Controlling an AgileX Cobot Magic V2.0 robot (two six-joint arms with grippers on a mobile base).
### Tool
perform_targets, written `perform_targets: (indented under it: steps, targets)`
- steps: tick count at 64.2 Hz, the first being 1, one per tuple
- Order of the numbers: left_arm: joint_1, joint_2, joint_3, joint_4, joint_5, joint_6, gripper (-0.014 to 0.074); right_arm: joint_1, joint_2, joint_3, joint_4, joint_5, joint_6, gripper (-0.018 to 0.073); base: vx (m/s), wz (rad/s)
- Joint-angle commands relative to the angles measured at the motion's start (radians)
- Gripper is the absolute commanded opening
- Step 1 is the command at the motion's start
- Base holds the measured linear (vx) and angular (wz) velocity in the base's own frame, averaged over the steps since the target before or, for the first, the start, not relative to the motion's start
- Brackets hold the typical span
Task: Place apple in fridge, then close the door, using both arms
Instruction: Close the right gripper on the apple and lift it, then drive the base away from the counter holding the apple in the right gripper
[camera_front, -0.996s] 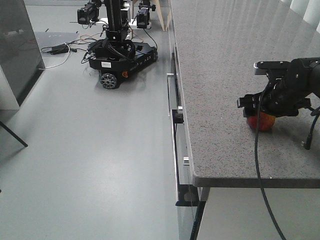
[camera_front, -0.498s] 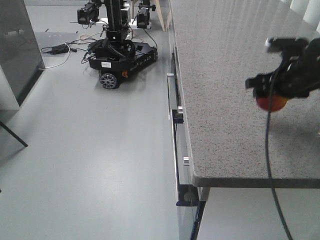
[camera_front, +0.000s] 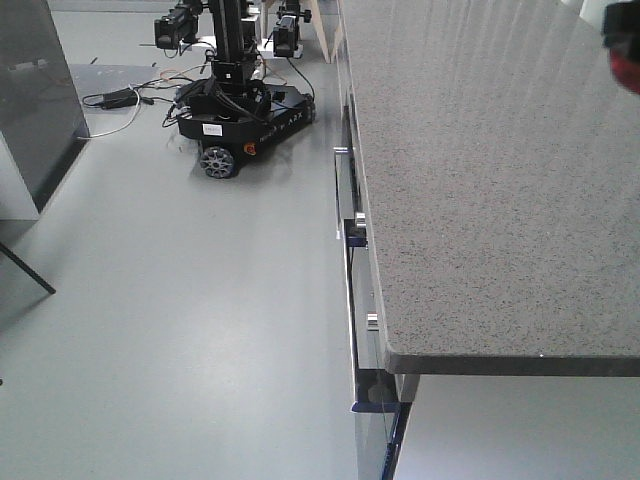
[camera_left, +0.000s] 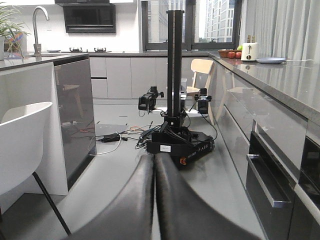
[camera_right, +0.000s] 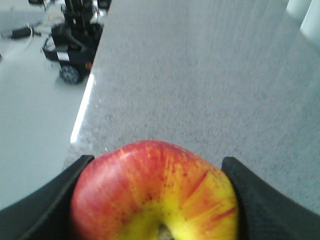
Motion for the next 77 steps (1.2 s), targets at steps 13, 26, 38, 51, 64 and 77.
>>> perform_targets:
  steps: [13, 26, 38, 51, 64, 77]
  targets:
    - [-0.006, -0.006, 0.028, 0.0, -0.075, 0.0, -0.0005, -0.004, -0.099, -0.034, -0.005, -0.067, -0.002, -0.0009, 0.0, 0.0]
    - [-0.006, -0.006, 0.028, 0.0, -0.075, 0.0, -0.0005, -0.004, -0.1, -0.034, -0.005, -0.066, -0.002, -0.0009, 0.0, 0.0]
    - [-0.006, -0.006, 0.028, 0.0, -0.075, 0.0, -0.0005, -0.004, -0.1, -0.034, -0.005, -0.066, -0.002, -0.0009, 0.0, 0.0]
    - [-0.006, -0.006, 0.028, 0.0, -0.075, 0.0, -0.0005, -0.004, -0.1, -0.034, -0.005, -0.066, -0.002, -0.0009, 0.0, 0.0]
    - [-0.006, -0.006, 0.028, 0.0, -0.075, 0.0, -0.0005, -0.004, -0.1, -0.034, -0.005, -0.066, -0.002, -0.0009, 0.0, 0.0]
    - [-0.006, -0.006, 0.028, 0.0, -0.075, 0.0, -0.0005, -0.004, -0.1, -0.034, -0.005, -0.066, -0.002, -0.0009, 0.0, 0.0]
